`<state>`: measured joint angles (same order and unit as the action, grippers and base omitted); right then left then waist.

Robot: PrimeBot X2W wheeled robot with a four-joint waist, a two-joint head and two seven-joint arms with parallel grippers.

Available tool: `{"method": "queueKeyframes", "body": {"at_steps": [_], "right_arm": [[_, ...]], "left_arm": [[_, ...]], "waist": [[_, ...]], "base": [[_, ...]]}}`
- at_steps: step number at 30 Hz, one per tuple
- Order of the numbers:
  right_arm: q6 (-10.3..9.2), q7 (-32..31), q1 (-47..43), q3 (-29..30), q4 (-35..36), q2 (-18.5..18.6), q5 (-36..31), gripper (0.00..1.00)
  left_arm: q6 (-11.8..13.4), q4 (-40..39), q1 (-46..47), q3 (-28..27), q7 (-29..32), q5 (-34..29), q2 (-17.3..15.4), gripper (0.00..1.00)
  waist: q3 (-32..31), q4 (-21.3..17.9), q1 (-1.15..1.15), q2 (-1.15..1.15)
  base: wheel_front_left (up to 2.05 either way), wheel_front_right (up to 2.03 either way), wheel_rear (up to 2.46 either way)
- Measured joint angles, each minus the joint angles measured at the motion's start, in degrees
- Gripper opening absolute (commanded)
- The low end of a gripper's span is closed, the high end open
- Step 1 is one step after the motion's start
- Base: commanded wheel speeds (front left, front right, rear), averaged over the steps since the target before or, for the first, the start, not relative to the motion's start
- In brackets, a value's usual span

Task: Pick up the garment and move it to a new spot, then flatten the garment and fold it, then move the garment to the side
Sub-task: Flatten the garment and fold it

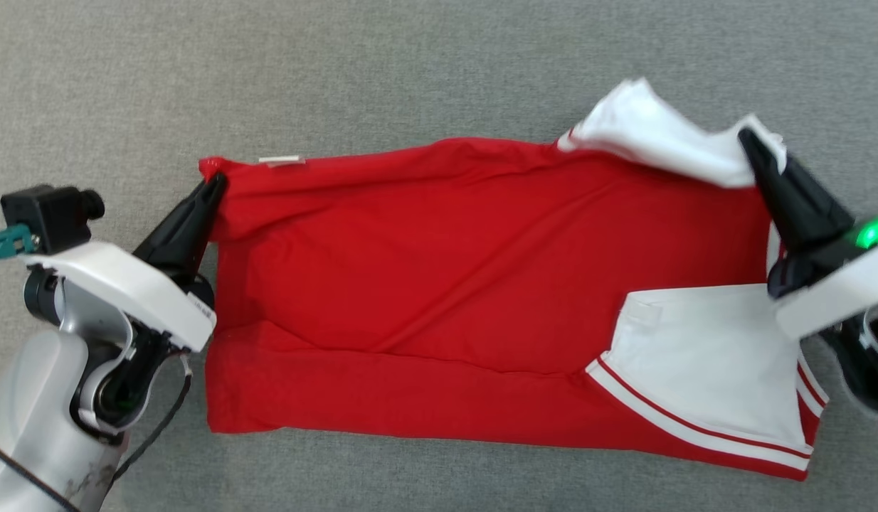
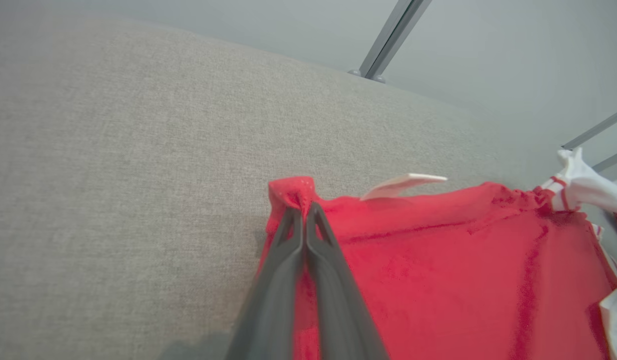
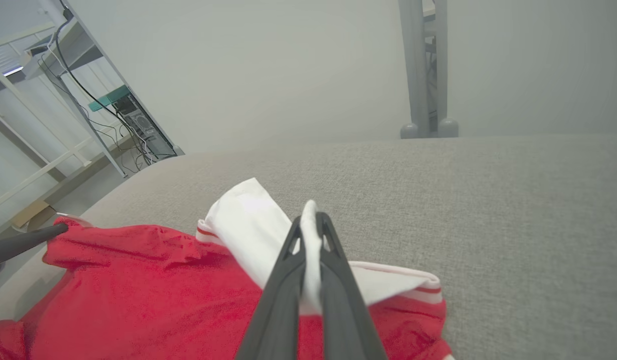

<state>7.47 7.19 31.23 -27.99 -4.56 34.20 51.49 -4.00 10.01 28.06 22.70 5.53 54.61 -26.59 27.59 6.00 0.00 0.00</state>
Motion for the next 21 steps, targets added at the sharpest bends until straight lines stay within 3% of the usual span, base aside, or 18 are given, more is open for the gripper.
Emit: {"method": "queueKeyframes", "body": {"at_steps": [13,21], "right_arm": [[0.01,0.4,-21.2,5.5,12.1,-3.6,2.4,0.0],[0.0,-0.7,-29.0,8.9,14.9,-6.4,2.1,0.0]], "left_arm": [[5.0,-11.4,-14.1,-5.2,-0.4,4.8,-4.7,0.0],[7.2,-15.8,-20.4,-6.7,-1.6,6.0,-5.0,0.0]], "waist": [[-3.4,-4.0,0.0,0.0],[-5.7,-4.7,0.0,0.0]], "base": [[0.0,0.0,0.0],[0.0,0.0,0.0]]}}
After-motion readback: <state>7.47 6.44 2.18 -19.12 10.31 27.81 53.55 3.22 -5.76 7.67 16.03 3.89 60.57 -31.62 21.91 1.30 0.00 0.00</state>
